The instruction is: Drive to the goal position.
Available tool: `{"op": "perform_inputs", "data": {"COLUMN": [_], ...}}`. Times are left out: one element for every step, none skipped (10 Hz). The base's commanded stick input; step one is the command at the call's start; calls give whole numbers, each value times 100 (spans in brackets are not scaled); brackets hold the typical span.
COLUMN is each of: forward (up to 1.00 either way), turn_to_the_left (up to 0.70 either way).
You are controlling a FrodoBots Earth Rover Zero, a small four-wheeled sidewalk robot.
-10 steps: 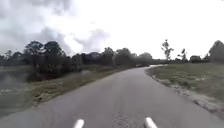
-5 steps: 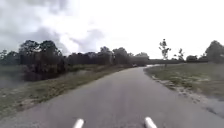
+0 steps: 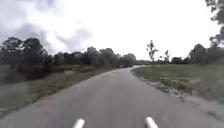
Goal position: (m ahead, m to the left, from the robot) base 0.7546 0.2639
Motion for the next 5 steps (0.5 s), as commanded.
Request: {"op": "perform_inputs", "data": {"forward": [85, 85, 85, 85, 85], "turn_to_the_left": [-6, -2, 2, 6, 10]}}
